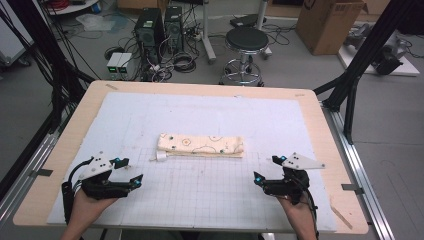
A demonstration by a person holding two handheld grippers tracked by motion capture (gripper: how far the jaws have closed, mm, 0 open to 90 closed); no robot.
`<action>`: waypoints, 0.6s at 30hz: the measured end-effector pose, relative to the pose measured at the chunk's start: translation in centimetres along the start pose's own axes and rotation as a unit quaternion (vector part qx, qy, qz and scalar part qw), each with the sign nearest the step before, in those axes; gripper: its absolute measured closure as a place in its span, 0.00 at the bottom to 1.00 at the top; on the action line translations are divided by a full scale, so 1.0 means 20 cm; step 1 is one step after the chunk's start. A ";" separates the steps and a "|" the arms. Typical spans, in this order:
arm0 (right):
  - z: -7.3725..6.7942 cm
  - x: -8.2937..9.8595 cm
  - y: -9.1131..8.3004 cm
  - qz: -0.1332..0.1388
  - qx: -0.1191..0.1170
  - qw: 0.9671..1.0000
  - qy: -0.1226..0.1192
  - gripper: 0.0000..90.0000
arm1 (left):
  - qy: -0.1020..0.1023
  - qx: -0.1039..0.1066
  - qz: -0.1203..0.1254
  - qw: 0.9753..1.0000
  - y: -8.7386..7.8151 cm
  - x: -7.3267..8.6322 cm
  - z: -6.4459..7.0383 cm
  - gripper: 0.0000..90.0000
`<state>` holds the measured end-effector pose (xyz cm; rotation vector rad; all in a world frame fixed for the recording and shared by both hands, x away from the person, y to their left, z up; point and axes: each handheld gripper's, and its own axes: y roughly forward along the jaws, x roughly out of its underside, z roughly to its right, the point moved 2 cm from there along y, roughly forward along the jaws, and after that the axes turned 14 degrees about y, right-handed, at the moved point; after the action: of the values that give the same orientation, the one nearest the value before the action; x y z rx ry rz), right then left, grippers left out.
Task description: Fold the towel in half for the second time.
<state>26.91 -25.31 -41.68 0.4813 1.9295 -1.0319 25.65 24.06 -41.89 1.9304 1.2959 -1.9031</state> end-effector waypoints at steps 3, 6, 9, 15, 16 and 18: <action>0.01 0.02 -0.01 0.003 0.002 1.000 -0.001 0.13 | -0.001 -0.002 -0.002 1.000 -0.01 0.02 0.01 0.26; 0.01 0.02 -0.03 0.005 0.008 1.000 -0.001 0.13 | -0.005 -0.004 -0.006 1.000 -0.01 0.04 0.02 0.26; 0.01 0.03 -0.04 0.006 0.010 1.000 -0.001 0.13 | -0.004 -0.009 -0.005 1.000 -0.03 0.05 0.02 0.26; 0.02 0.06 -0.05 0.005 0.011 1.000 -0.001 0.13 | 0.000 -0.012 -0.005 1.000 -0.04 0.06 0.04 0.26; 0.01 0.07 -0.05 0.003 0.010 1.000 0.002 0.13 | 0.000 -0.011 -0.006 1.000 -0.04 0.07 0.04 0.26; 0.00 0.08 -0.05 0.000 0.009 1.000 0.000 0.13 | 0.003 -0.016 -0.007 1.000 -0.03 0.07 0.04 0.25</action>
<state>25.41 -26.09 -42.51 0.4921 1.9209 -1.0497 24.40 24.67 -42.94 1.9180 1.3371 -1.8742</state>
